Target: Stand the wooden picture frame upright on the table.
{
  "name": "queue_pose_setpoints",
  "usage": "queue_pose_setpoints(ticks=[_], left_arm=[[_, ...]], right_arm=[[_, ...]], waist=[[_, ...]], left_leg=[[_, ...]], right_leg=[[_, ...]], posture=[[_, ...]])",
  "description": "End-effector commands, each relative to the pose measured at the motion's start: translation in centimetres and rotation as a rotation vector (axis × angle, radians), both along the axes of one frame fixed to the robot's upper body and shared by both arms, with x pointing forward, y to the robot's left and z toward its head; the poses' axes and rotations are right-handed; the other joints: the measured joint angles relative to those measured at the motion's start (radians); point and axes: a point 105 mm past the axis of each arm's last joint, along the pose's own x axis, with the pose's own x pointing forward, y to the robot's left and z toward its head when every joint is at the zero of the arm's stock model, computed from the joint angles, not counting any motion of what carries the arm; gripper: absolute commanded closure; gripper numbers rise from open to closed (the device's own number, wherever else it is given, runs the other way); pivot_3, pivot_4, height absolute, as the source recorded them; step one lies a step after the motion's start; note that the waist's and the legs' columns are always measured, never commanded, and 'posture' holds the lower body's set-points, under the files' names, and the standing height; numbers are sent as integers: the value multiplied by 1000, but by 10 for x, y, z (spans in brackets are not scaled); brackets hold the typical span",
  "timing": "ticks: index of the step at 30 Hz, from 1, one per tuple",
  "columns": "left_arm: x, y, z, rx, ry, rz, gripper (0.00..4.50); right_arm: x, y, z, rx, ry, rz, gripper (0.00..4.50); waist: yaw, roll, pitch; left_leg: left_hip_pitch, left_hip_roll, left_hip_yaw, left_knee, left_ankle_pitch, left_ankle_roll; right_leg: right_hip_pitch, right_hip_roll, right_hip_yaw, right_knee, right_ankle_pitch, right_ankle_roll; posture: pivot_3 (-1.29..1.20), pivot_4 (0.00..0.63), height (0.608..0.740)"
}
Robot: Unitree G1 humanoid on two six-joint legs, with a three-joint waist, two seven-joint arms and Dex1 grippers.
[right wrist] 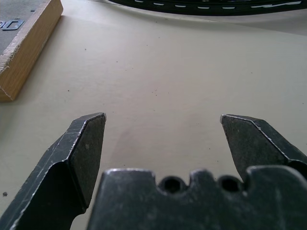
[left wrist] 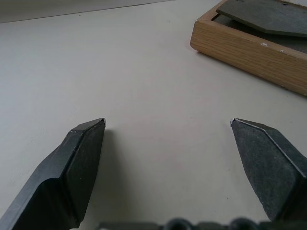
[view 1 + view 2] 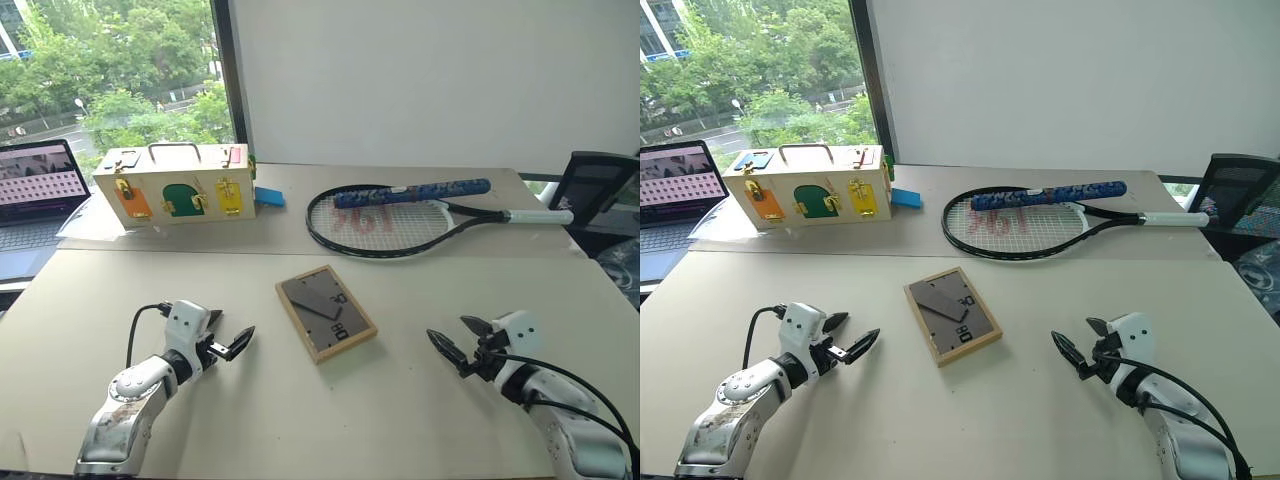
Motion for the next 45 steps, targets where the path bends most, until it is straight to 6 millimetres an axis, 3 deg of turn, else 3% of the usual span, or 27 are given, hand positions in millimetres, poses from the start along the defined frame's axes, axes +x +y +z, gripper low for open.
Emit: queue_pose_setpoints(ticks=[1, 4, 5, 7, 11, 17, 18, 19, 23, 31, 38, 42, 45], left_arm=[[2, 0, 21, -8, -17, -83, 0], [8, 5, 58, -5, -27, -194, 0], [8, 8, 62, 7, -15, -206, 0], [7, 12, 59, 77, 35, -217, 523], [3, -11, 42, 132, 137, -279, 1946], [8, -56, 29, 106, 180, -321, 4332], [10, -64, 29, 104, 168, -327, 4500], [11, -69, 28, 103, 163, -332, 4500], [9, -85, 22, 111, 170, -354, 4500], [11, -75, 16, 185, 182, -359, 4500], [-1, -72, 6, 217, 223, -416, 4500], [-5, -66, 2, 236, 242, -418, 4500], [-11, -59, 0, 242, 271, -432, 4500]], right_arm=[[3, -1, 26, -37, -71, 66, 60], [10, 8, 59, -123, -103, 251, 60], [12, 10, 63, -162, -93, 292, 60], [19, 15, 64, -266, -64, 379, 584], [45, 32, 67, -359, -55, 453, 1893], [73, 60, 49, -426, -20, 535, 3870], [76, 65, 45, -425, -10, 553, 4217], [78, 70, 42, -423, -1, 568, 4476], [70, 99, 30, -389, 15, 691, 4476], [23, 138, 24, -304, 42, 885, 4476], [-3, 146, 27, -310, 72, 913, 4476], [5, 137, 23, -355, 83, 863, 4476], [22, 118, 20, -399, 100, 781, 4476]], waist=[[0, 0, 0], [-1, 1, 3], [-4, 1, 3], [-7, 0, 1], [-14, 0, 1], [2, -1, 1], [5, -1, 1], [6, -1, 1], [6, -1, 1], [6, -1, 1], [2, 0, 1], [3, 0, 1], [0, -1, 1]], left_leg=[[0, 0, 0, 0, 0, 0], [-2, 0, 0, 0, 1, 0], [-1, 0, 0, 1, 2, 0], [1, 0, 0, 1, 2, 0], [1, 0, 0, -2, 0, 1], [-4, 0, 0, 0, 0, 1], [-4, -1, 0, 0, 0, 1], [-4, -1, 0, 1, 0, 1], [-4, -1, 0, 1, 0, 1], [-4, -1, -1, 1, 0, 1], [-3, -1, -1, 1, 0, 1], [-3, -1, -1, 1, 0, 1], [-3, -1, -1, 1, 0, 1]], right_leg=[[0, 0, 0, 0, 0, 0], [-2, 0, 0, 1, 0, 2], [-2, 0, 0, 1, 0, 4], [0, 0, 0, 0, -1, 4], [1, 0, 0, -1, -3, 3], [-3, 0, 0, 0, 0, -1], [-2, 0, 0, 0, 0, -1], [-2, 0, -1, 0, 0, -1], [-1, 0, -1, 0, 1, -1], [-1, 0, -1, 1, 1, -1], [-1, 0, -1, 1, 1, -1], [-1, 0, -1, 1, 1, -1], [-1, 0, -1, 1, 1, -1]], posture=[[0, 150, 739], [0, 150, 739], [0, 150, 739], [0, 150, 739], [0, 150, 739], [0, 150, 739], [0, 150, 739], [0, 150, 739], [0, 150, 739], [0, 150, 739], [0, 150, 739], [0, 150, 739], [0, 150, 739]])
